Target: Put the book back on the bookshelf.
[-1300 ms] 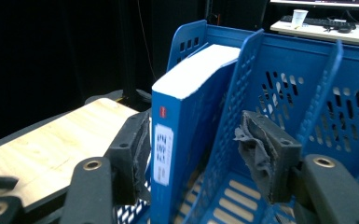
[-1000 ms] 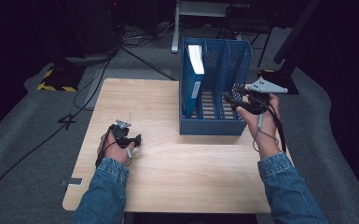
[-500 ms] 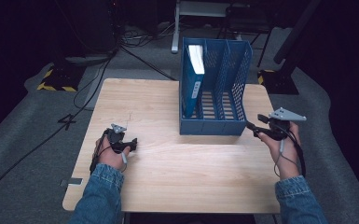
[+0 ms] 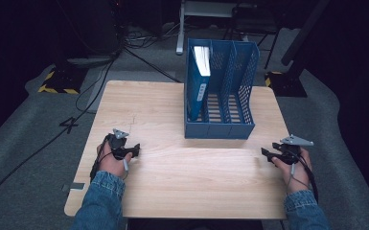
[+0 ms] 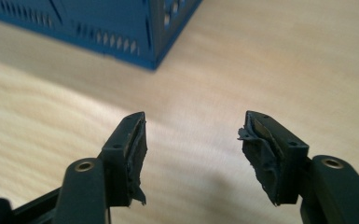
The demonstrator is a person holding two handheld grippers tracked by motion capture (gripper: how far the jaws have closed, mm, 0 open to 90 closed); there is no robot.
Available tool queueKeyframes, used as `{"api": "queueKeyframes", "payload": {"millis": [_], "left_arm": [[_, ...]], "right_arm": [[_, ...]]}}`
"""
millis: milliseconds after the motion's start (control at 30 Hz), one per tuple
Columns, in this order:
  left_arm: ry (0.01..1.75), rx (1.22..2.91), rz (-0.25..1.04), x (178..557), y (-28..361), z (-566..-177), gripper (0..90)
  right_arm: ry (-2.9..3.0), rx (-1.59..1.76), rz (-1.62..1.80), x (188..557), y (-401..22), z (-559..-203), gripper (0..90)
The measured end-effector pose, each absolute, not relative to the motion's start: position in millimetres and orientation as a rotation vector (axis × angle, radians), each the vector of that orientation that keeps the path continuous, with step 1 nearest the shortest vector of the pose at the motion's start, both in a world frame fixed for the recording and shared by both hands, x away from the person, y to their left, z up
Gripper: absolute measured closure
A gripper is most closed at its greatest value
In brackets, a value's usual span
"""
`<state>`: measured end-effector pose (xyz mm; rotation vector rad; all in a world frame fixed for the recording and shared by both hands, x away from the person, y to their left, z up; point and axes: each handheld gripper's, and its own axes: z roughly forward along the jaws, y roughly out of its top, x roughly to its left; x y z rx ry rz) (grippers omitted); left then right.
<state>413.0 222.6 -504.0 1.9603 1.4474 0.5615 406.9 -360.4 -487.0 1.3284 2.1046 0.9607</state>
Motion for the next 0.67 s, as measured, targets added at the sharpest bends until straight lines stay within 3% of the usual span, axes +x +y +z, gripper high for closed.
{"api": "queueKeyframes", "payload": {"millis": [233, 400, 667], "left_arm": [[1.44, 1.966, 0.56, 413, 222, -504, 22.0], [1.438, 1.97, 0.558, 413, 222, -504, 21.3], [1.435, 1.975, 0.558, 416, 221, -504, 19.4]], "right_arm": [[2.169, 1.289, 0.987, 413, -363, -504, 31.8], [2.184, 1.301, 0.957, 413, -358, -504, 16.1], [2.175, 1.316, 0.95, 413, -357, -505, 15.0]]}}
